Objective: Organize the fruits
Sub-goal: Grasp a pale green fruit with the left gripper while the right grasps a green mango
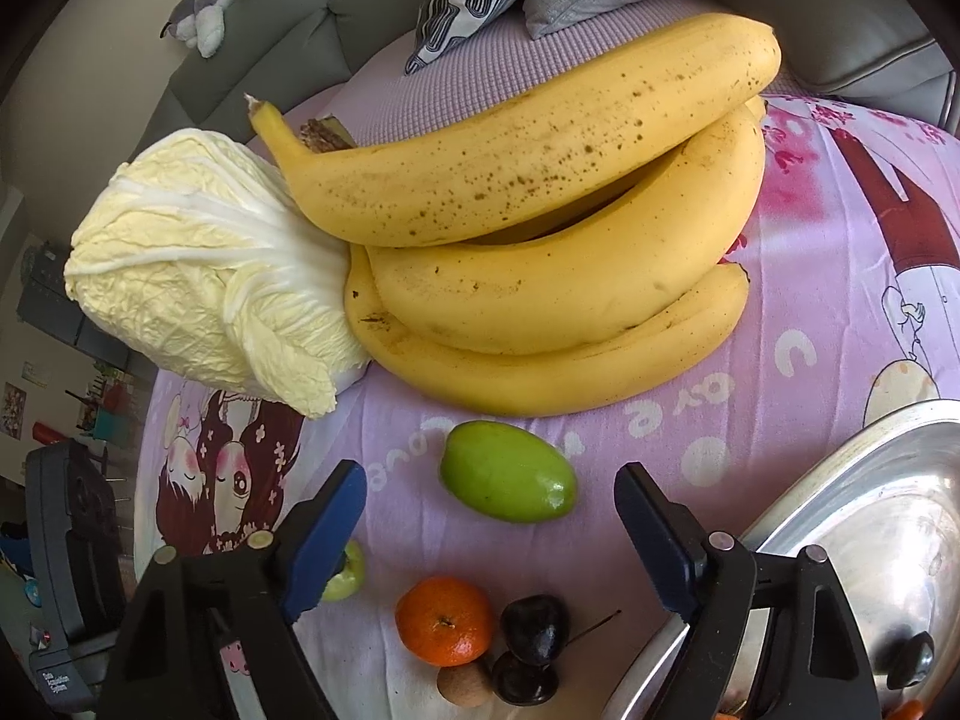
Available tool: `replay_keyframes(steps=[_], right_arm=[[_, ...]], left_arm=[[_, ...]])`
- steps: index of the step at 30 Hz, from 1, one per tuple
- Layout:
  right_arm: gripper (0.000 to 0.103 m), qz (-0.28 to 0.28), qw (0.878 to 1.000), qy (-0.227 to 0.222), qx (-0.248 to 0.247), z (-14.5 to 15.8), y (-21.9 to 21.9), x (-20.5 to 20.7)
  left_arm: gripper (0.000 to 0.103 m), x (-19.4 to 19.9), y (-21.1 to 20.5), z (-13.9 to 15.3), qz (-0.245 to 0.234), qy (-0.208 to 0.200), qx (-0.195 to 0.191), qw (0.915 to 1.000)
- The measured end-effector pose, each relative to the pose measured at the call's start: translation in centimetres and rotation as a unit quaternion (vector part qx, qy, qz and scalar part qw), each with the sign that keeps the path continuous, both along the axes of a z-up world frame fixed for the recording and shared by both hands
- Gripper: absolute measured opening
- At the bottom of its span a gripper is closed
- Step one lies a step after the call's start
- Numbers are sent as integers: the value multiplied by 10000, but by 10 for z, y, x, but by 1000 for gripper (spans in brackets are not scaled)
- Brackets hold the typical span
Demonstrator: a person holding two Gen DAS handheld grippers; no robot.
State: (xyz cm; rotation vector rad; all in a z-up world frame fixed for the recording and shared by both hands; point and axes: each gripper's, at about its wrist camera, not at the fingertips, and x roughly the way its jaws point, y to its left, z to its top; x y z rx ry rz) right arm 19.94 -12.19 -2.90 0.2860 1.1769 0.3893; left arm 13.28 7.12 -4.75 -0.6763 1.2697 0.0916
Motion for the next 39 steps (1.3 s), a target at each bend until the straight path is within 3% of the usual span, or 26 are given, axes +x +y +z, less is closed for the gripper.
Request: replay_keyframes(steps=[6, 12, 16, 39], right_arm=[[78, -16, 9997, 72, -248, -9, 11, 4], [73, -77, 9971, 17, -763, -14, 25, 10], [59, 13, 9955, -8, -942, -17, 36, 10], [56, 451, 9888, -13, -1421, -32, 71, -29]], left_arm=[[56, -6, 17, 4, 361, -14, 138, 9993], [56, -12, 26, 3, 363, -6, 71, 9993], [56, -11, 15, 0, 370, -1, 21, 9993], [56, -11, 27, 0, 383, 15, -161, 9991]])
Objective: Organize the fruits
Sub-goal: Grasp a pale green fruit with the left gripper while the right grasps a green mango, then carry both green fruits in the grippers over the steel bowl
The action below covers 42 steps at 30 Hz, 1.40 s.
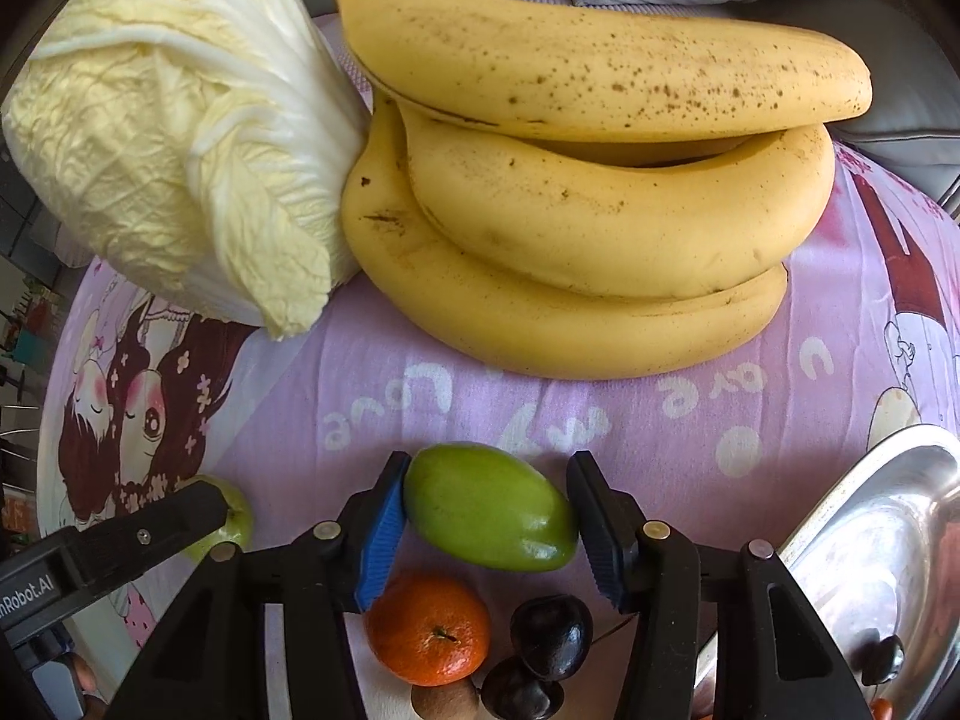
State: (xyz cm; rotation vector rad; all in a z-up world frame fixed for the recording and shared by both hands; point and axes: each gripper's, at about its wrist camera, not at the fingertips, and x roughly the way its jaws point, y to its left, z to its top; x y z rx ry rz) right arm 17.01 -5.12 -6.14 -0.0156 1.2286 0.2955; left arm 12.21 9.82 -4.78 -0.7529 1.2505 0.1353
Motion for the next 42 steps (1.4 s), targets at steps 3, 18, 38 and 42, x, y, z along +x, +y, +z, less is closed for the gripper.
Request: replay_keyframes(steps=[3, 18, 38, 42], right_arm=[[56, 49, 9999, 13, -93, -1, 6, -5], [56, 271, 9987, 154, -405, 1, 20, -13], [53, 35, 9993, -35, 370, 28, -24, -4], [53, -24, 9986, -150, 515, 38, -35, -9]], left_arm=[[56, 0, 0, -1, -11, 10, -17, 10000], [56, 0, 2, -4, -6, 21, -174, 9998], [56, -1, 0, 3, 27, -88, -151, 9998], [56, -1, -1, 9, 30, -147, -133, 9998]])
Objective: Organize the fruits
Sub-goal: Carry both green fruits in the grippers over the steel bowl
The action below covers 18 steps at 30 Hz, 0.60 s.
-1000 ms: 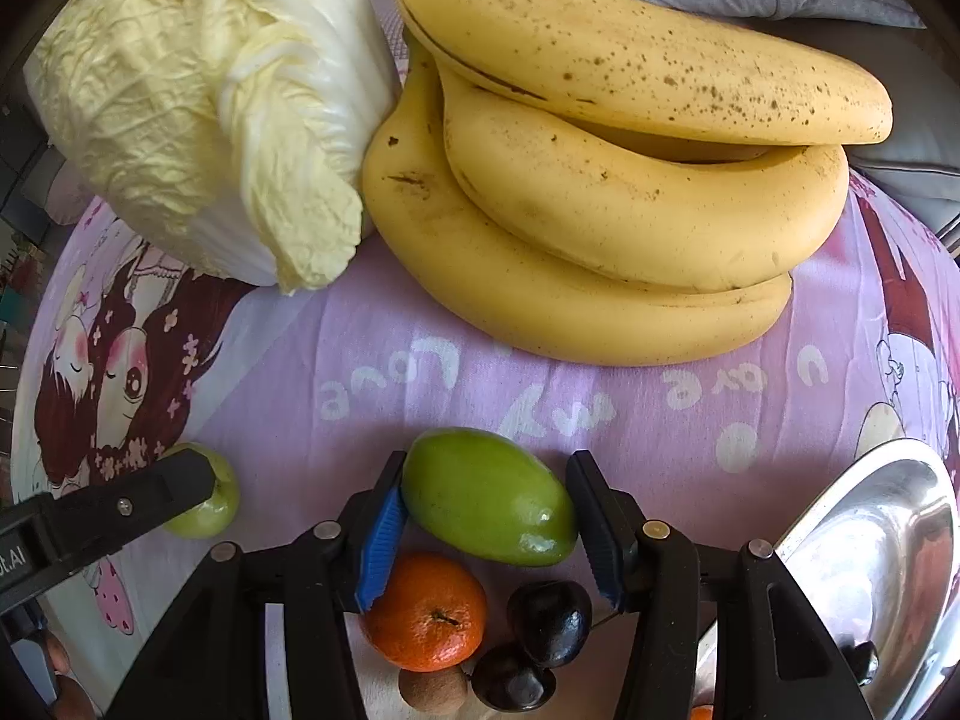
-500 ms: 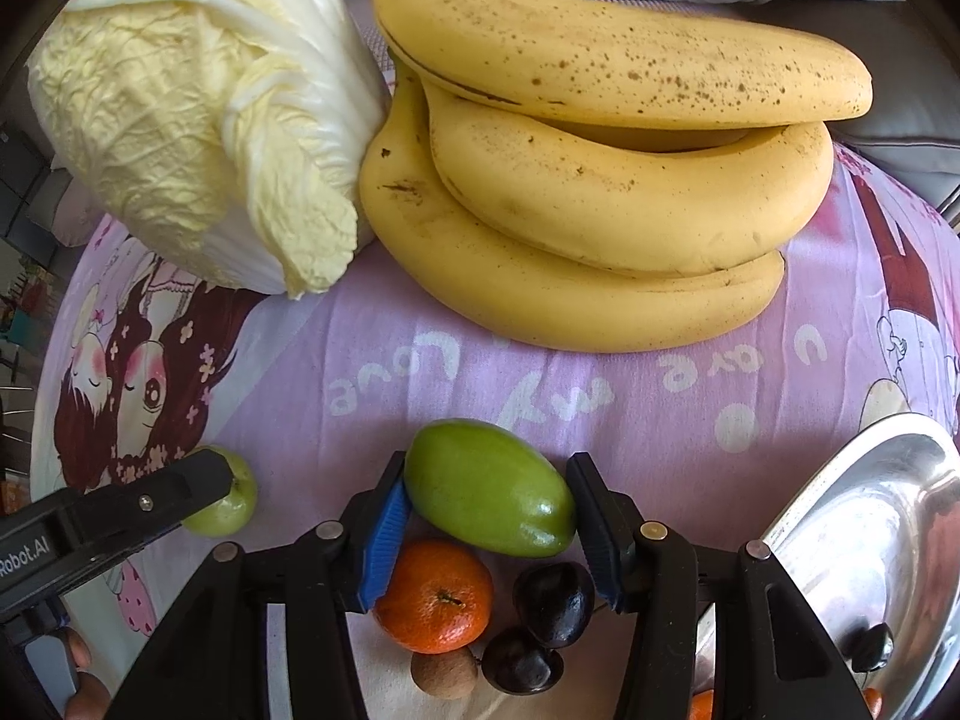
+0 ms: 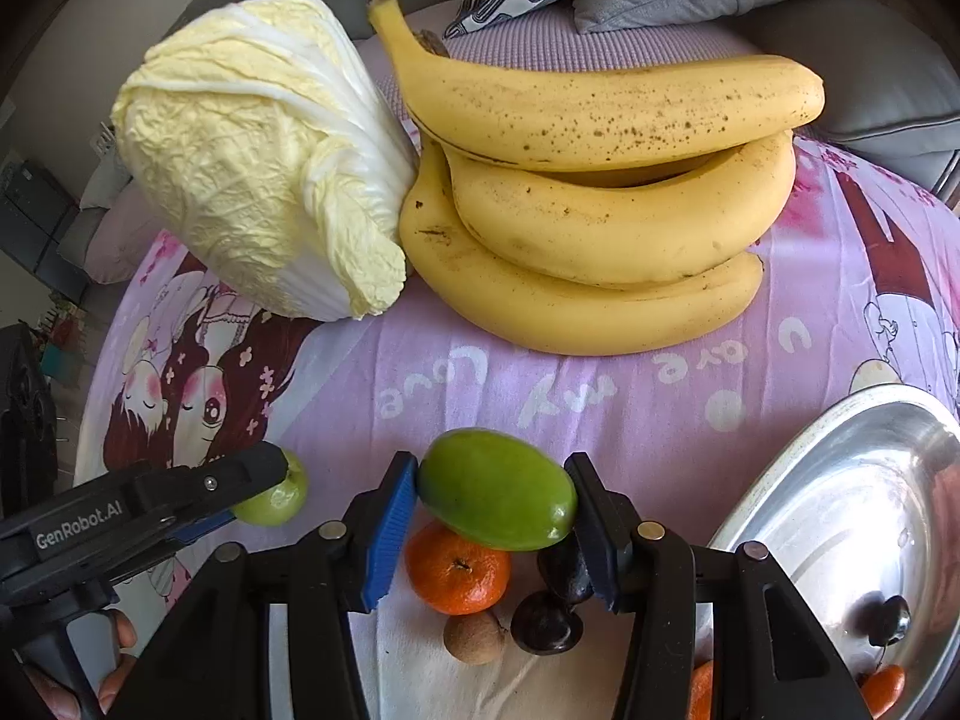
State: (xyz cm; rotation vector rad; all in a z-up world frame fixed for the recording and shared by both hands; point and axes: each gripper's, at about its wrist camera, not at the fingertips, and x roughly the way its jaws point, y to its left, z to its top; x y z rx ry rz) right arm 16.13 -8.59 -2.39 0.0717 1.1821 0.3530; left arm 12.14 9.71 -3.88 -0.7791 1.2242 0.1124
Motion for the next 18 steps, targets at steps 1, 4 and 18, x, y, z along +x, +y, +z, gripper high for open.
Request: replay_keyframes(steps=[1, 4, 18], right_arm=[[53, -18, 10000, -40, 33, 5, -2, -3], [53, -56, 9998, -130, 133, 15, -8, -11], [53, -275, 9991, -183, 263, 19, -32, -32]], left_arm=[[56, 0, -1, 2, -5, -25, 14, 10000], [56, 0, -2, 8, -39, -86, 54, 9999], [56, -1, -23, 18, -269, -146, 149, 9994]])
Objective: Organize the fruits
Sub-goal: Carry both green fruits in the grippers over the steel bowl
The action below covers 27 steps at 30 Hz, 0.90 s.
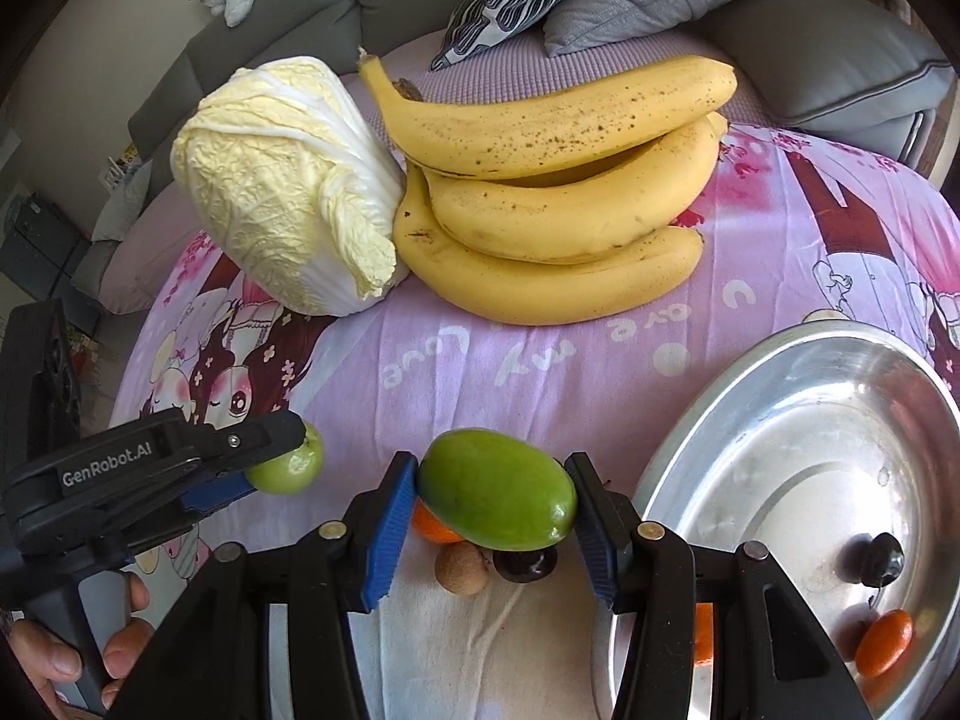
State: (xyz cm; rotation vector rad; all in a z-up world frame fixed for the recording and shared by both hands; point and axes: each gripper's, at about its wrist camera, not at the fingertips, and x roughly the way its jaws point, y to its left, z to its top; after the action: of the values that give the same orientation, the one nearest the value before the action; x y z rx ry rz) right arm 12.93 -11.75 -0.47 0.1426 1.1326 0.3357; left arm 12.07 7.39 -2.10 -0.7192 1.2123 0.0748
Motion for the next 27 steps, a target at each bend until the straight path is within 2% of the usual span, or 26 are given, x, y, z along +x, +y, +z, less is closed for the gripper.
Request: replay_keyframes(steps=[8, 16, 21, 27], right_arm=[[53, -415, 9991, -54, -2, 4, -35, 1], [53, -849, 9964, -88, -14, 7, -73, 2], [53, -1187, 9929, -68, -32, 7, -103, 0], [53, -1658, 9861, 4, -57, 2, -143, -7]], left_arm=[[56, 9, -29, 11, -212, -101, 212, 9995], [56, 18, -80, 23, -748, -235, 367, 9962], [56, 20, -122, 29, -1204, -325, 387, 9914], [56, 14, -160, 34, -1752, -496, 557, 9817]])
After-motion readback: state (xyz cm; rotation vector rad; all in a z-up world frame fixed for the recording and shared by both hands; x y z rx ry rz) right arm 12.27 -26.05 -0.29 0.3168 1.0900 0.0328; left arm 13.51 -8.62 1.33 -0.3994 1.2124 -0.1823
